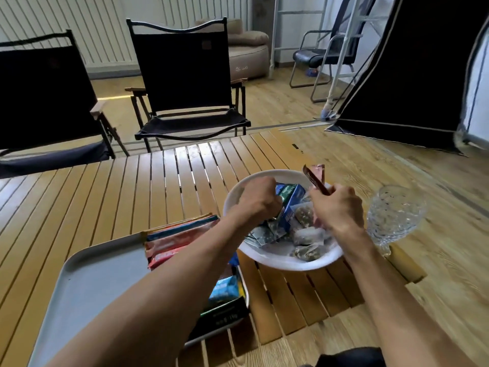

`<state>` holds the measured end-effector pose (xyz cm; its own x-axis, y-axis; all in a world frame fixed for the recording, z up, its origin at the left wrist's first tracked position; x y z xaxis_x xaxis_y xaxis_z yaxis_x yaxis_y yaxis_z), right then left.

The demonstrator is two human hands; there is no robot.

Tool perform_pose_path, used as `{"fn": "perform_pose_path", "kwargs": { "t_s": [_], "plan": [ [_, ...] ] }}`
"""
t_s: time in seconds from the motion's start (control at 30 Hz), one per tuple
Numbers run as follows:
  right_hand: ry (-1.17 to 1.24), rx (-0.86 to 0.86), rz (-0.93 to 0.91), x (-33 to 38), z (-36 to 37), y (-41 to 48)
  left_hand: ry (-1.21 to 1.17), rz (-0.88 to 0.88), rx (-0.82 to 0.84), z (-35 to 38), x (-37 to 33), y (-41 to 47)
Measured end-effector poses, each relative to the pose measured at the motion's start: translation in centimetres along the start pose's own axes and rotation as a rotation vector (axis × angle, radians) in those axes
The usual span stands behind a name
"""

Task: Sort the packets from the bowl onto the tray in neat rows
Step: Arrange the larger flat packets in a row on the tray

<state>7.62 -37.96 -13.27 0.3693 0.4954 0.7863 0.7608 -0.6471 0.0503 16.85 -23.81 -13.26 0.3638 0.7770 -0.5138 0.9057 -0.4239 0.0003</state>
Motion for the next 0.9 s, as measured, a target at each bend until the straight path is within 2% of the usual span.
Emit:
{"fn": "perform_pose_path", "kwargs": {
  "t_s": [0.13, 0.23, 0.37, 0.5, 0.57, 0.67, 0.8, 0.9],
  "plan": [
    [0.100, -0.024, -0.066, 1.5, -0.2, 0.3, 0.037, -0.123, 0.127, 1.5, 0.3, 1.8],
    [0.198, 0.101, 0.044, 0.9, 1.7, 1.1, -0.046, -0.142, 0.133, 1.3, 1.0, 2.5],
    [0.169, 0.166, 0.111, 0.2, 3.1, 1.8, -0.222, -0.193, 0.146, 0.7, 2.6, 2.1],
    [-0.006, 0.186, 0.095, -0.6, 3.7, 2.2, -0.337, -0.184, 0.034, -0.9, 3.8, 1.3],
    [-0.121, 0.195, 0.091, -0.9, 3.8, 2.0, -0.288, -0.159, -0.001, -1.1, 4.3, 1.1],
    [-0.208, 0.204, 0.085, -0.4, 4.0, 1.5, -0.236, -0.100, 0.056, -0.6, 4.1, 0.3],
    [-0.070, 0.144, 0.101, -0.4, 3.5, 1.7, -0.133, -0.099, 0.039, 0.0, 4.2, 0.4],
    [0.019, 0.092, 0.026, -0.1, 2.4, 2.0, -0.064, -0.113, 0.026, -0.5, 4.2, 0.5]
  ]
}}
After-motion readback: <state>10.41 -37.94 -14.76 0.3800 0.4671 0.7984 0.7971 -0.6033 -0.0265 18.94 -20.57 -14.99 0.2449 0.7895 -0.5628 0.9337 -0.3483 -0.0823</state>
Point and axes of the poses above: each hand's wrist, its own y-axis towards the middle knuckle, its own z-axis out of the palm, x = y × z, the point moved 7 cm from there along y, towards the middle knuckle, and after that the axes turned 3 degrees about -z, right-handed, at the moved point
